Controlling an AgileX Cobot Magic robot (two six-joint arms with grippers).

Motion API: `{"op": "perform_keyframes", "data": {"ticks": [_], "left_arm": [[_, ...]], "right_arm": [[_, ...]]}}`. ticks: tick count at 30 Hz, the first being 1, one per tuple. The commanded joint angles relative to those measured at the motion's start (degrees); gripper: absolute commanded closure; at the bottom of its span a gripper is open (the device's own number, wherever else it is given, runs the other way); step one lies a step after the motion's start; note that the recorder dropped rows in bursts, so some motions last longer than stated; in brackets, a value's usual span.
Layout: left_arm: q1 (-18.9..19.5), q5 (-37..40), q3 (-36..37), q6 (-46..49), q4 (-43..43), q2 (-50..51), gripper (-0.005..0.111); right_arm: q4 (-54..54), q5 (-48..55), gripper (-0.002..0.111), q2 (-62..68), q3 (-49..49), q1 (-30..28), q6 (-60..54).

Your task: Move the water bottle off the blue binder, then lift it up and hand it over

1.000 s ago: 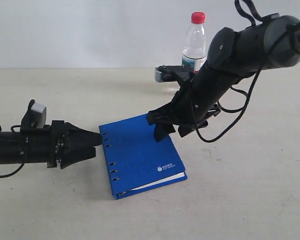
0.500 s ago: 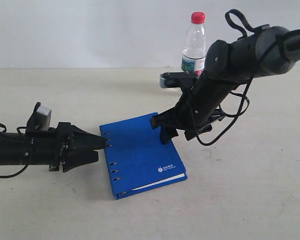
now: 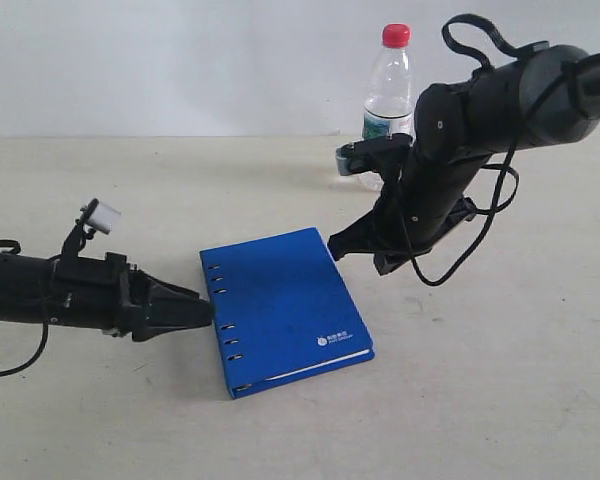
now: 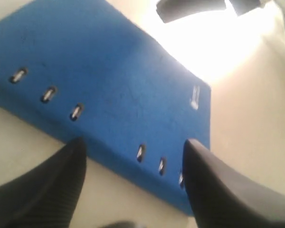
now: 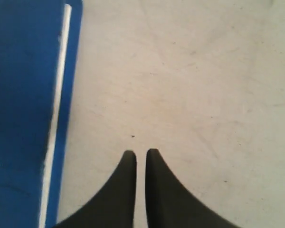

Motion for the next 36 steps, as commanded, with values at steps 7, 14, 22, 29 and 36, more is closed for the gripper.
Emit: {"op": "perform_keyframes", "data": {"ticks": [7, 14, 22, 29, 36], "left_arm": [[-5.16, -11.03, -0.34, 1.39, 1.05, -0.51, 0.051], [-5.26, -7.94, -0.34, 1.39, -4.04, -0.51, 0.051], [-5.26, -2.11, -0.34, -0.16, -4.93, -0.51, 0.051], [-5.26, 9.37, -0.34, -0.43, -4.93, 0.02, 0.051], [-5.26, 9.37, -0.34, -2.53, -4.93, 0.02, 0.051]], "right_arm": [[2.29, -2.98, 0.108, 2.77, -0.17, -2.15, -2.42], [22.23, -1.04, 0.108, 6.49, -0.17, -2.15, -20.94], [43.87, 9.53, 0.108, 7.84, -0.17, -1.57, -48.5], [45.26, 10.88, 0.108, 7.84, -0.17, -1.15, -51.7], [45.26, 10.12, 0.108, 7.84, -0.17, -1.15, -51.7]]}}
